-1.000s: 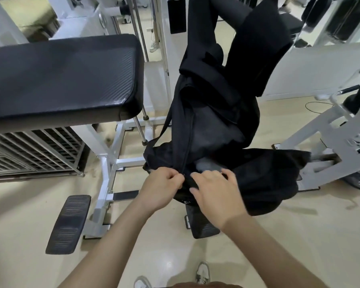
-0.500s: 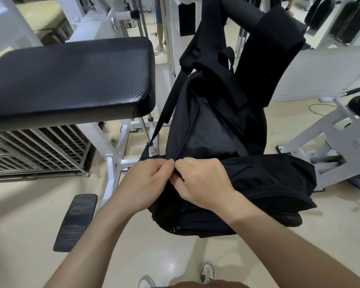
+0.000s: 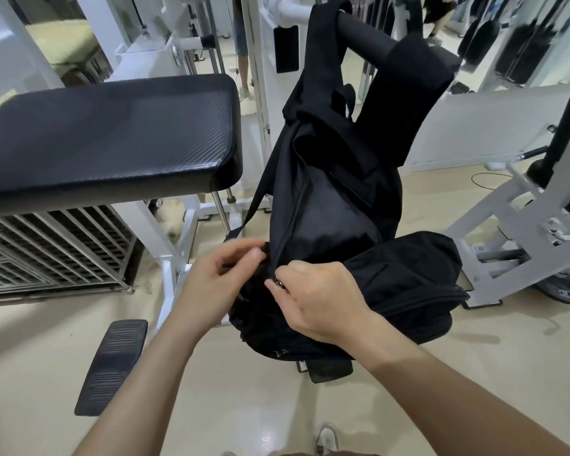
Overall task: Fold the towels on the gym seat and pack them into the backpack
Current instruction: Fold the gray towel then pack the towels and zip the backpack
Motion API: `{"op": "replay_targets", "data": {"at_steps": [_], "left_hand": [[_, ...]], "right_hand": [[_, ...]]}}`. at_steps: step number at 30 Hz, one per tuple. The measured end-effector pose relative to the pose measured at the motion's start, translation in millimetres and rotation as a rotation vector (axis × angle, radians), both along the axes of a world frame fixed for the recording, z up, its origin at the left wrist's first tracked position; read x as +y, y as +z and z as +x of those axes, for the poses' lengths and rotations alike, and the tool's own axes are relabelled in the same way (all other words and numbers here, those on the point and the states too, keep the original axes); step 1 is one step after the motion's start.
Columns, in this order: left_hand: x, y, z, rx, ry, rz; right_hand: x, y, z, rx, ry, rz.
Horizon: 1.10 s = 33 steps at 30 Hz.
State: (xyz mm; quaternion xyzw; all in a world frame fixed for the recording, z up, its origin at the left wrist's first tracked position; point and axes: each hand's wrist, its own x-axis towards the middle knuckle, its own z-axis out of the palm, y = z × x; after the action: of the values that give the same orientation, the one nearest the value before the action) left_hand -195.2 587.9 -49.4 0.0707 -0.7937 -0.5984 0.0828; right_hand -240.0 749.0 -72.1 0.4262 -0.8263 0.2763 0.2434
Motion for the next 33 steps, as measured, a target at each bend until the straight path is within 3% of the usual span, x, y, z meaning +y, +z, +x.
{"op": "replay_targets", "data": {"at_steps": [4, 8, 11, 16, 21, 26, 33], "left_hand": [[3.8, 23.9, -19.3, -0.147, -0.314, -0.172], [1.4, 22.2, -7.3, -0.170, -0.425, 0.052], [8.3, 8.1, 3.1, -0.048, -0.306, 0.020], [18.7, -6.1, -3.3, 0.201, -0.170, -0.495], [26.9, -5.5, -4.5, 0.328, -0.138, -0.635], [24.5, -4.7, -3.7, 0.369, -0.115, -0.830], [5.3, -1.5, -0.6, 0.301, 0.047, -0.842]], "right_hand": [[2.9, -0.3, 2.4, -0.053, 0.026, -0.063], [12.9, 6.4, 4.9, -0.073, -0.017, -0.163], [18.6, 9.5, 7.0, -0.079, -0.028, -0.191], [26.4, 27.7, 13.5, -0.190, -0.139, -0.117], [38.8, 41.1, 10.3, -0.375, -0.220, -0.137], [45.2, 43.2, 10.2, -0.482, -0.304, -0.226], [49.4, 53.7, -28.0, -0.650, -0.369, -0.448]]}}
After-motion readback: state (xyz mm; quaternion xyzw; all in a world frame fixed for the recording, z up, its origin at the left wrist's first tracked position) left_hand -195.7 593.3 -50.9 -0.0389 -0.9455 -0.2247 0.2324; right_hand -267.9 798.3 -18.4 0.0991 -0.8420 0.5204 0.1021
